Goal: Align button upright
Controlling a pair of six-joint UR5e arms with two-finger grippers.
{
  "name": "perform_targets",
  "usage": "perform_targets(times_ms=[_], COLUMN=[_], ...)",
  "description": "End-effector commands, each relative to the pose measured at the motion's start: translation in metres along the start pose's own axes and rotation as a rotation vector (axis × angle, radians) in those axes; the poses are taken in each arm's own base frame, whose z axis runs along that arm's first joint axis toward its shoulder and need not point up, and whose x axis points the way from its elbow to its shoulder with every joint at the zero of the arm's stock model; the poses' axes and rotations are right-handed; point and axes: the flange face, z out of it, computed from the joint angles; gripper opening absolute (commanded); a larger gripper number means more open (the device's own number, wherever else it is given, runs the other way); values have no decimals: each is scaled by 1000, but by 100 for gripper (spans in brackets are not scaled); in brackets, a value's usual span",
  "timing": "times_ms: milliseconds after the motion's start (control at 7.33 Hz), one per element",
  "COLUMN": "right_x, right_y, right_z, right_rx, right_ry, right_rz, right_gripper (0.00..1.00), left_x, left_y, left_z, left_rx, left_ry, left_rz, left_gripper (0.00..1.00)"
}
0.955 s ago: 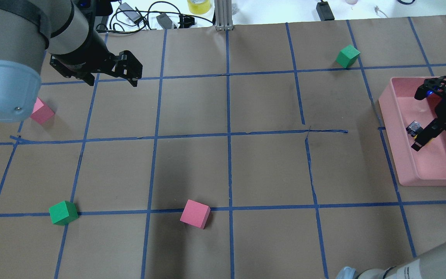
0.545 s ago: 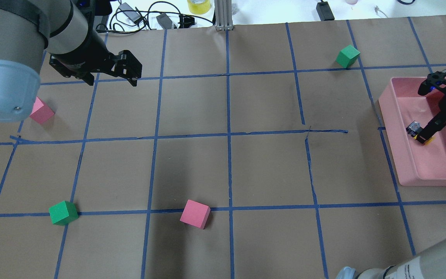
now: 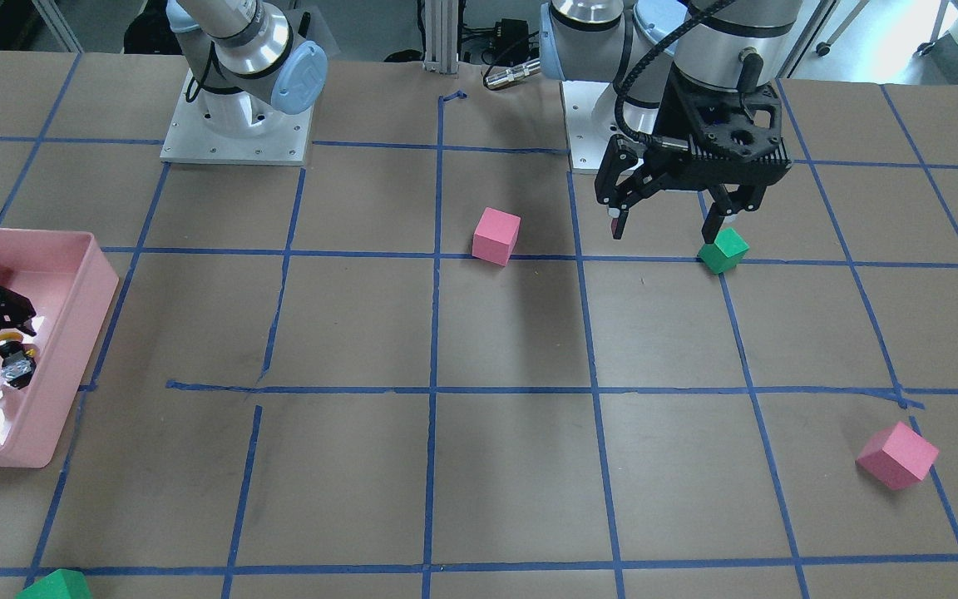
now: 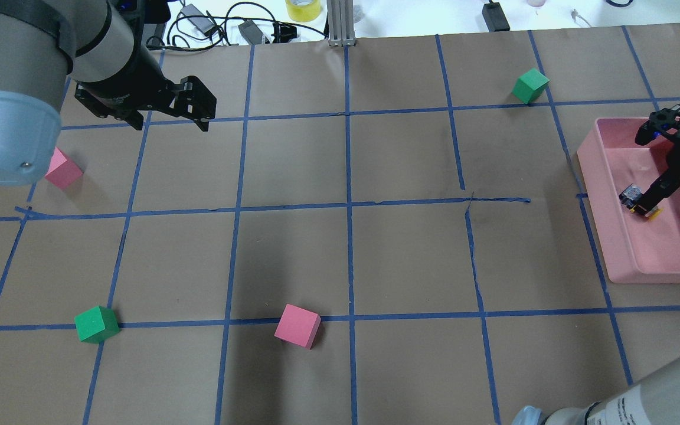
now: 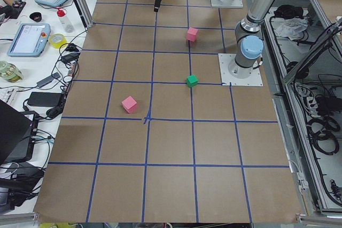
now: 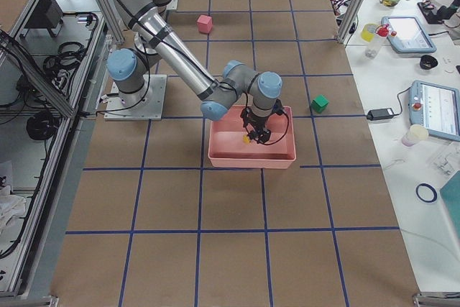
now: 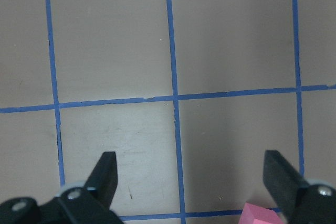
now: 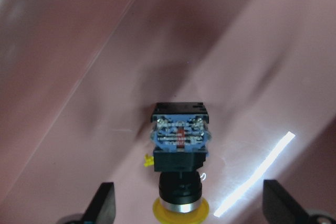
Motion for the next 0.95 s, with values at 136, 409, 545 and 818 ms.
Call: perform_targets(times_ms=[136,409,545,818], right_x=[-1,-1,-1,-1], right_y=[0,1,2,2], right_z=[4,5,6,12], right_rx=[-7,-11,-26,-36], right_ry=[-5,-9,-5,-15], right_rz=[-1,-23,-34,-35], right_gripper=[100,100,100,100], left_x=[0,0,0,-1], left_y=[0,0,0,0], left_z=[1,0,0,0], left_rx=[-1,0,0,0], left_ry=[0,0,0,0], left_rz=[0,0,0,-2], left_gripper=[100,100,100,100])
